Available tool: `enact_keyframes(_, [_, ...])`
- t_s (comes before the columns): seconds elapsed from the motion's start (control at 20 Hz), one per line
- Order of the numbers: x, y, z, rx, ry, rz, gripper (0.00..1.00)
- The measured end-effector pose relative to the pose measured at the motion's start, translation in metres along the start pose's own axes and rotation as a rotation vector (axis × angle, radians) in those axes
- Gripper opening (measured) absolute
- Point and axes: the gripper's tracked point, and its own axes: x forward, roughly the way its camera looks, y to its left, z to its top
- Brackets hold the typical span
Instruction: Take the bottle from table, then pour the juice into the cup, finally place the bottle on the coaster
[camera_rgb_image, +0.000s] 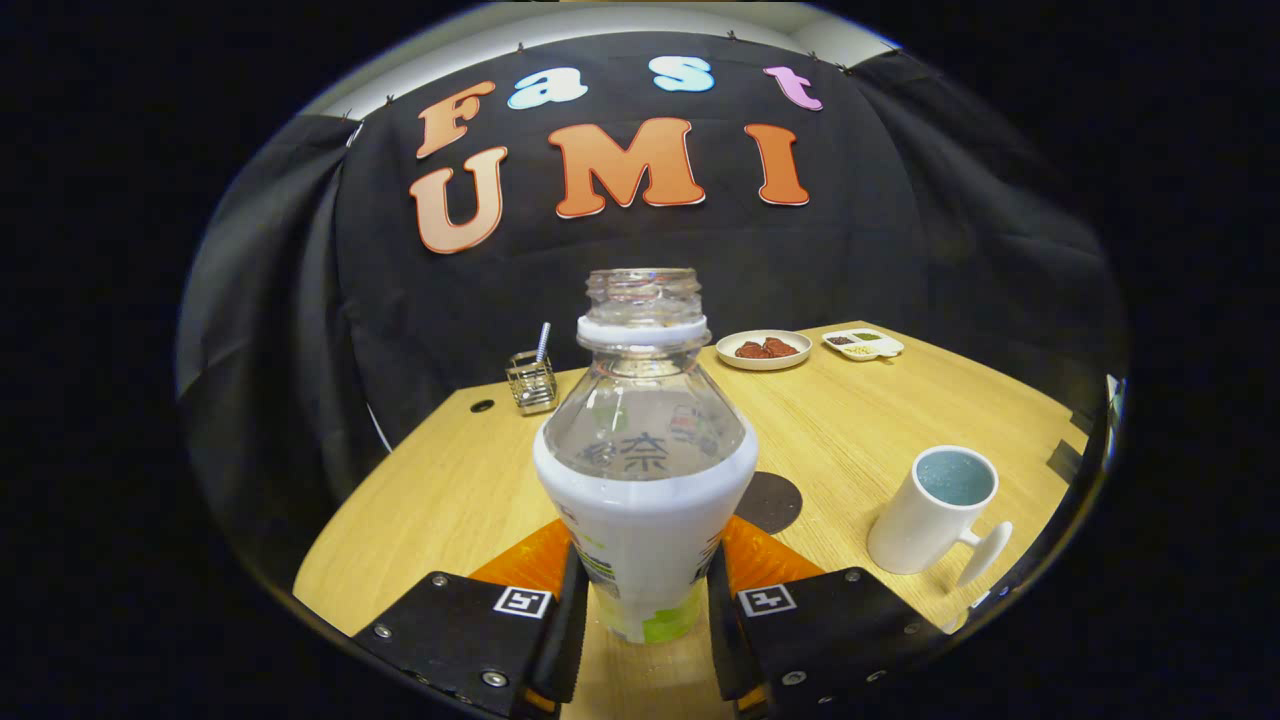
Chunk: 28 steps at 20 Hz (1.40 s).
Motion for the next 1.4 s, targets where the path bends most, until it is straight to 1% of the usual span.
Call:
enact_keyframes(0.1, [-0.003,0.002,0.015,0.133,-0.023,0.034,0.53])
enact_keyframes(0.2, [-0.003,0.006,0.029,0.277,-0.048,0.091,0.53])
enact_keyframes(0.25, [-0.002,0.005,0.035,0.337,-0.058,0.106,0.53])
enact_keyframes(0.45, [0.002,-0.007,0.042,0.532,-0.055,0.125,0.53])
enact_keyframes(0.75, [0.008,-0.017,0.058,0.800,-0.054,0.129,0.53])
enact_keyframes(0.95, [0.005,-0.015,0.068,0.948,-0.068,0.159,0.53])
enact_keyframes(1.05, [0.007,-0.016,0.069,1.002,-0.067,0.168,0.53])
enact_keyframes(1.2, [0.009,-0.024,0.068,1.058,-0.064,0.148,0.53])
enact_keyframes(1.4, [0.006,-0.028,0.069,1.156,-0.076,0.145,0.53])
